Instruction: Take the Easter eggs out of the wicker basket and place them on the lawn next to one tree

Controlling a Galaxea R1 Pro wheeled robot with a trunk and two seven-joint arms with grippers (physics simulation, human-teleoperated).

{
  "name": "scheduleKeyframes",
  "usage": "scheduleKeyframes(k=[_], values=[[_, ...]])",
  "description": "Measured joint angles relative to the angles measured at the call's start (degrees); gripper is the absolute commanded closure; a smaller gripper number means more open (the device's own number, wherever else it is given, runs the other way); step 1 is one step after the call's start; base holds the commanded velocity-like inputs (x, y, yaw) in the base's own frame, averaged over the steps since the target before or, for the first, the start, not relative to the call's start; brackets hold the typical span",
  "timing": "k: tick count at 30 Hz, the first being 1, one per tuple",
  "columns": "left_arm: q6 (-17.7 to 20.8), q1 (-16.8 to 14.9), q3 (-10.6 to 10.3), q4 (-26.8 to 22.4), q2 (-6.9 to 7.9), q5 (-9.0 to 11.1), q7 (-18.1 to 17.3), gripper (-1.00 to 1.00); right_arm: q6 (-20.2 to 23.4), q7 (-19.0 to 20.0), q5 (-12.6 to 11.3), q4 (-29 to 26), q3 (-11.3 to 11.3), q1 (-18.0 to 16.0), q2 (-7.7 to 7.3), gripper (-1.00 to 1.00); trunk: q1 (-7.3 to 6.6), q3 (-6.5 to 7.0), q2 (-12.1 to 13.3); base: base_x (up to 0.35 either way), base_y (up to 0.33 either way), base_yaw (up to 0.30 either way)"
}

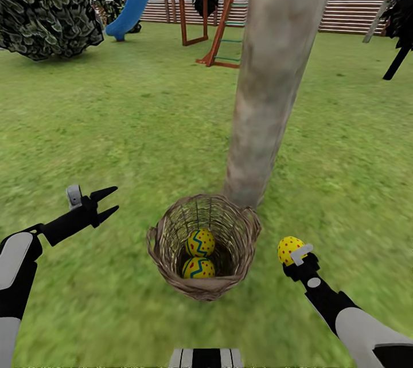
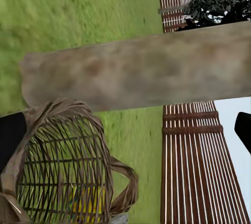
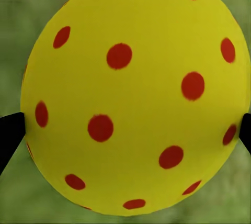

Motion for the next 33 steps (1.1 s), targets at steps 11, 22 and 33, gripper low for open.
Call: scheduleKeyframes(k=[11, 22, 33], values=[[0.0, 0.0, -0.1, 0.0, 0.0, 0.0, 0.0, -1.0, 1.0, -2.3, -0.4, -0.5, -1.0, -3.0, 0.23, 1.0, 0.28, -2.44, -0.1, 0.0, 0.0, 0.0], [0.0, 0.0, -0.1, 0.0, 0.0, 0.0, -0.1, -1.0, 1.1, -2.3, -0.1, 1.4, -1.1, -5.7, 1.61, 1.0, 0.57, -4.88, -0.3, 0.0, 0.0, 0.0], [0.0, 0.0, -0.1, 0.0, 0.0, 0.0, 0.0, -1.0, 1.1, -2.4, 0.1, 1.1, -1.1, -5.7, 1.66, 1.0, 0.85, -7.32, -0.4, 0.0, 0.0, 0.0]])
